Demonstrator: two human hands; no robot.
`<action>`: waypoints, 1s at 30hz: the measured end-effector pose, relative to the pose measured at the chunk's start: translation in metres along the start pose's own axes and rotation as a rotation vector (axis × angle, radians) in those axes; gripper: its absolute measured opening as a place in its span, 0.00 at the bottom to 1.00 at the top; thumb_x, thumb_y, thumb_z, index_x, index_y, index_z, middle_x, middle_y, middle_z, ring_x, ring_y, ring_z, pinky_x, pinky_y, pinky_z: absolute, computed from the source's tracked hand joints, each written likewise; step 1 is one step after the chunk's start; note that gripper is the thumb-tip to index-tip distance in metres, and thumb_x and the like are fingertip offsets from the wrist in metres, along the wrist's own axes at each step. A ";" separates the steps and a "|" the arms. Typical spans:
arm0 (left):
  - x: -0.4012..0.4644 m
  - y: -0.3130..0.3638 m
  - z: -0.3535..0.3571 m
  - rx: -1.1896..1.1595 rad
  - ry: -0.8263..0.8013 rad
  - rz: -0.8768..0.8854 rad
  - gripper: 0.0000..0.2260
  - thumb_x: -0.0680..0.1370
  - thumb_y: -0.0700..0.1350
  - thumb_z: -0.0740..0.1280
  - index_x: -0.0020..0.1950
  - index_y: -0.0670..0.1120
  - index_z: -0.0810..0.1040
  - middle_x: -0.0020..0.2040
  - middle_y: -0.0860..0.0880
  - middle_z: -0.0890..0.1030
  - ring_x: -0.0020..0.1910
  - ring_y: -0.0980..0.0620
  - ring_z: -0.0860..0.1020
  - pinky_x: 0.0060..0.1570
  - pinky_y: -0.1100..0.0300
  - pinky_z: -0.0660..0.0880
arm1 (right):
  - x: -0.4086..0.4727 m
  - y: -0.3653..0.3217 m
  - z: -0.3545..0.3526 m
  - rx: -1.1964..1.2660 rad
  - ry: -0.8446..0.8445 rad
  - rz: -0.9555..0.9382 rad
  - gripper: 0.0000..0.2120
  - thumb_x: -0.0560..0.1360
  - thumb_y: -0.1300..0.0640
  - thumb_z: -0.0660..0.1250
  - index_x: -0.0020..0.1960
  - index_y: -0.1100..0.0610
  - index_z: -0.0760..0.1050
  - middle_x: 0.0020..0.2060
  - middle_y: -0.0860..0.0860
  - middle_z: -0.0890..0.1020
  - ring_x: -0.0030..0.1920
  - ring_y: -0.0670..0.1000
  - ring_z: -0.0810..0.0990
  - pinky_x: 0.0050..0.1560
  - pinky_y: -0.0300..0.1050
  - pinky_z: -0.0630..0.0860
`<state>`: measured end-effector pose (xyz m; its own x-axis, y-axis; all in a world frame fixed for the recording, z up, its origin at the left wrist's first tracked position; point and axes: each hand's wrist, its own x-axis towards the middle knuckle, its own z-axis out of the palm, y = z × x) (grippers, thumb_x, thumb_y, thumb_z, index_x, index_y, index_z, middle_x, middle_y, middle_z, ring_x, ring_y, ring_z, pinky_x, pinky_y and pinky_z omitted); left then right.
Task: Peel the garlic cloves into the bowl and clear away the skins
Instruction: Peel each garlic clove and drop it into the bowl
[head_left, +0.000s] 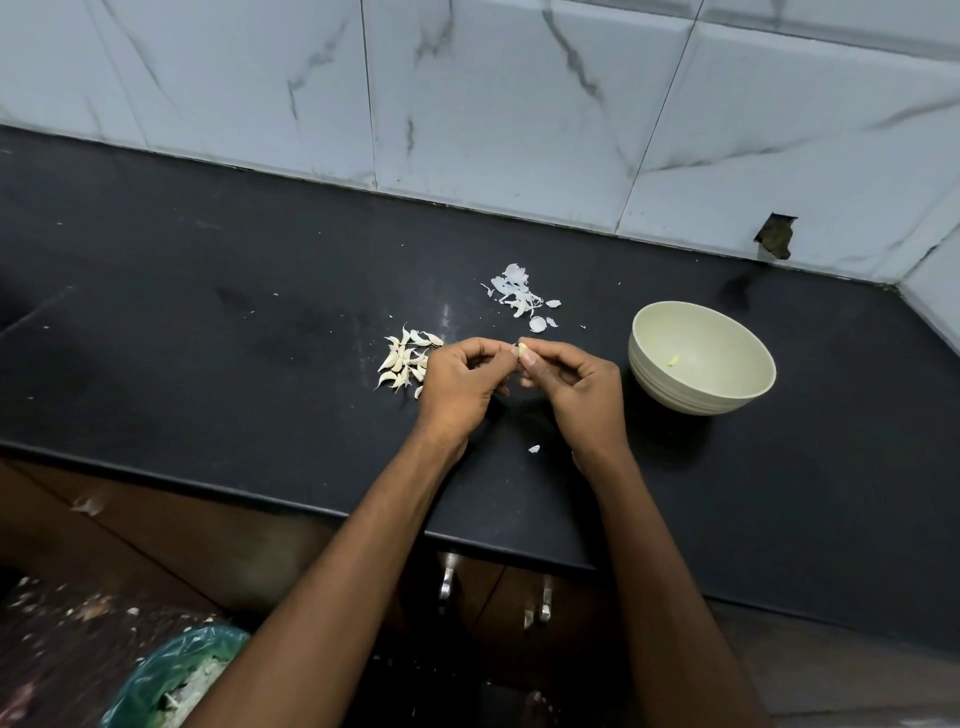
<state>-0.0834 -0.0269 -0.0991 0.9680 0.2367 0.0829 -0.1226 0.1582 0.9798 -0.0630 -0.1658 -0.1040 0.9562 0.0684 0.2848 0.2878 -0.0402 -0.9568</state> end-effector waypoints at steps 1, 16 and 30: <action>0.000 0.000 0.000 0.006 -0.003 0.000 0.05 0.79 0.35 0.72 0.44 0.42 0.85 0.31 0.54 0.81 0.30 0.58 0.75 0.35 0.64 0.74 | 0.000 -0.001 0.000 0.018 0.001 0.011 0.10 0.79 0.65 0.73 0.60 0.62 0.84 0.48 0.55 0.88 0.45 0.49 0.87 0.49 0.43 0.84; 0.001 -0.001 0.000 0.019 -0.029 -0.009 0.06 0.79 0.36 0.71 0.43 0.44 0.84 0.32 0.54 0.81 0.31 0.56 0.72 0.34 0.62 0.70 | 0.001 -0.005 0.002 0.136 0.038 0.104 0.07 0.80 0.69 0.68 0.55 0.68 0.83 0.38 0.55 0.86 0.38 0.46 0.83 0.43 0.39 0.83; 0.003 -0.002 -0.003 -0.068 -0.039 0.011 0.05 0.79 0.39 0.74 0.50 0.37 0.86 0.38 0.47 0.85 0.31 0.57 0.72 0.34 0.62 0.72 | -0.002 -0.007 0.000 0.144 -0.005 0.040 0.10 0.80 0.66 0.70 0.60 0.65 0.83 0.48 0.54 0.89 0.50 0.50 0.87 0.50 0.42 0.83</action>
<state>-0.0807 -0.0239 -0.1016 0.9741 0.2016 0.1023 -0.1470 0.2209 0.9642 -0.0672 -0.1658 -0.0976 0.9662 0.0749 0.2467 0.2388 0.1007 -0.9658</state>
